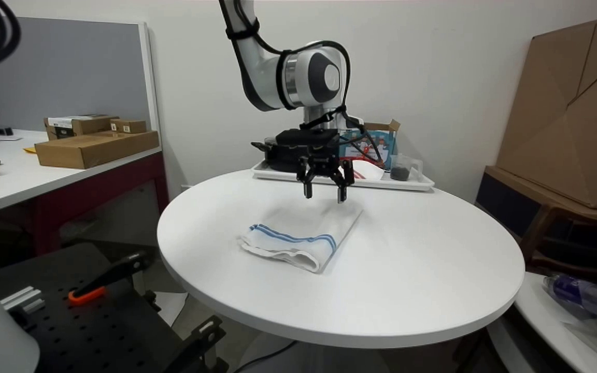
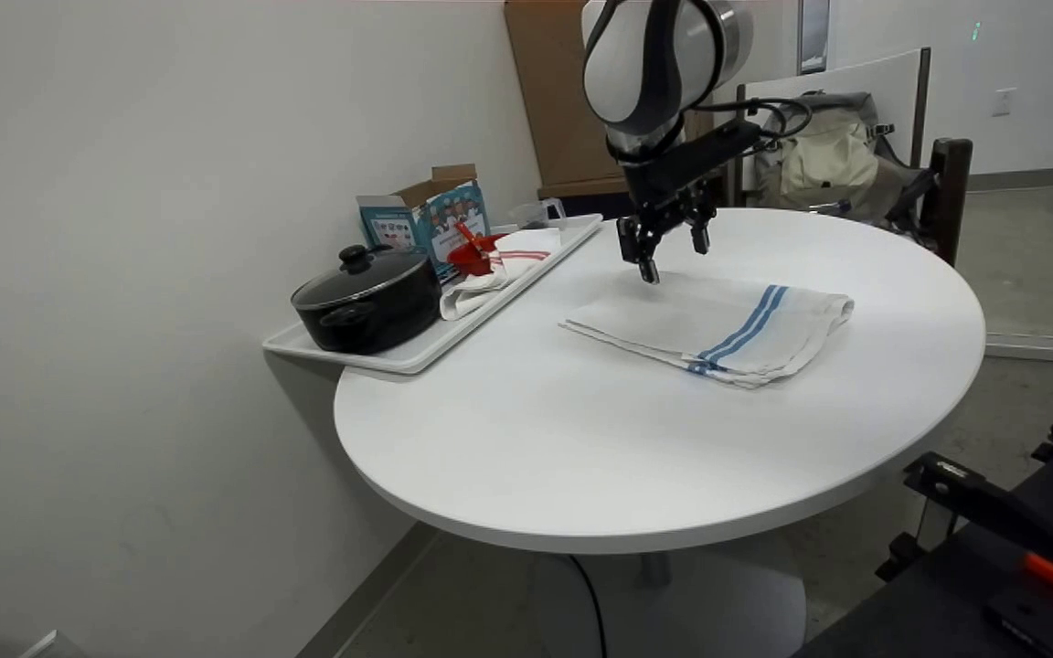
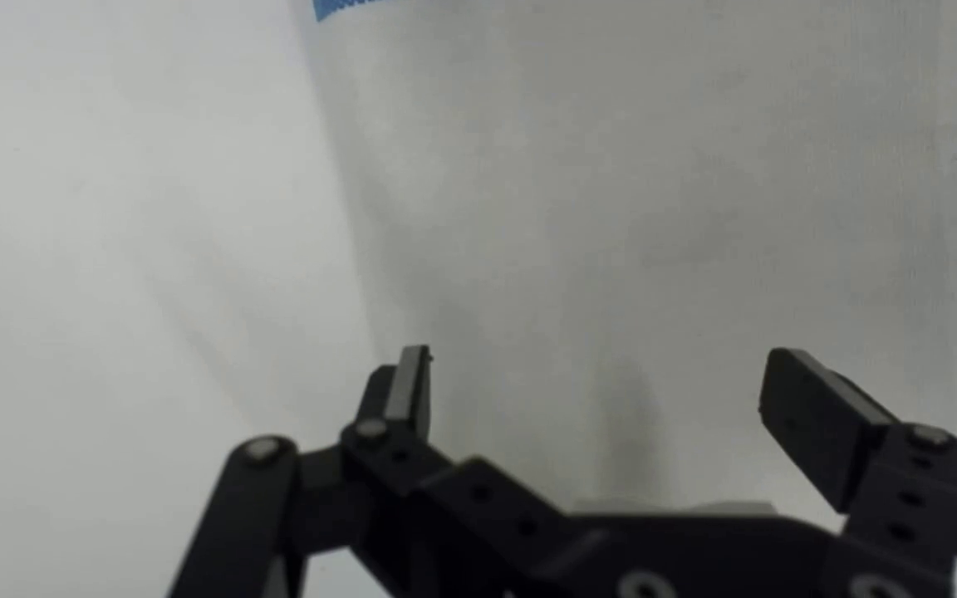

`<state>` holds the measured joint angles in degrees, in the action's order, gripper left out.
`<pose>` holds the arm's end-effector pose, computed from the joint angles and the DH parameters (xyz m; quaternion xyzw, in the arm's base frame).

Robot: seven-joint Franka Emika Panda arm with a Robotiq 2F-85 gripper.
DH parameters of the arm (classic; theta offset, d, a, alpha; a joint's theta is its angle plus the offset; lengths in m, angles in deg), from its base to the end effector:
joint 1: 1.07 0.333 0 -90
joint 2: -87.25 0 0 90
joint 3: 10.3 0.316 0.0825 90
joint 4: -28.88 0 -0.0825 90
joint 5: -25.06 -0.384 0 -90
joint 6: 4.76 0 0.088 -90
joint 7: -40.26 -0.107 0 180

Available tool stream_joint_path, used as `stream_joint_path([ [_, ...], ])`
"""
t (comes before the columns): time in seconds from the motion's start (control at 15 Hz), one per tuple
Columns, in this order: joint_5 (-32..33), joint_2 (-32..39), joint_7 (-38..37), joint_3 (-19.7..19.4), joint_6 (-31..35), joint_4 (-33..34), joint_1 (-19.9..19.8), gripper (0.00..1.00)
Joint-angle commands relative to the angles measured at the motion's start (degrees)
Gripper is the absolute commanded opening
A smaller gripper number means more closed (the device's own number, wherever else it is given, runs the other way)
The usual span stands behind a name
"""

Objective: Use the towel to wipe the table.

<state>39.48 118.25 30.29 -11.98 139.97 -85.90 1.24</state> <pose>0.6034 0.0094 0.1816 0.9965 0.0241 -0.0023 0.0796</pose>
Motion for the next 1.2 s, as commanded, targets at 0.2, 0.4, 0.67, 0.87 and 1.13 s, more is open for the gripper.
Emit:
stream_joint_path([
  [0.2, -4.46, 4.83, 2.92, 1.15, 0.23, 3.51, 0.76, 1.00],
  [0.4, -5.78, 5.60, 3.69, 1.52, 0.28, 3.41, 0.64, 1.00],
  [0.67, -6.23, 6.69, 4.65, 1.47, 0.12, 3.53, 0.65, 1.00],
  [0.87, -6.13, 7.29, 5.45, 1.59, 0.11, 3.54, 0.85, 0.74],
  [1.13, -5.65, 7.36, 6.35, 1.67, 0.35, 3.63, 1.30, 0.43],
])
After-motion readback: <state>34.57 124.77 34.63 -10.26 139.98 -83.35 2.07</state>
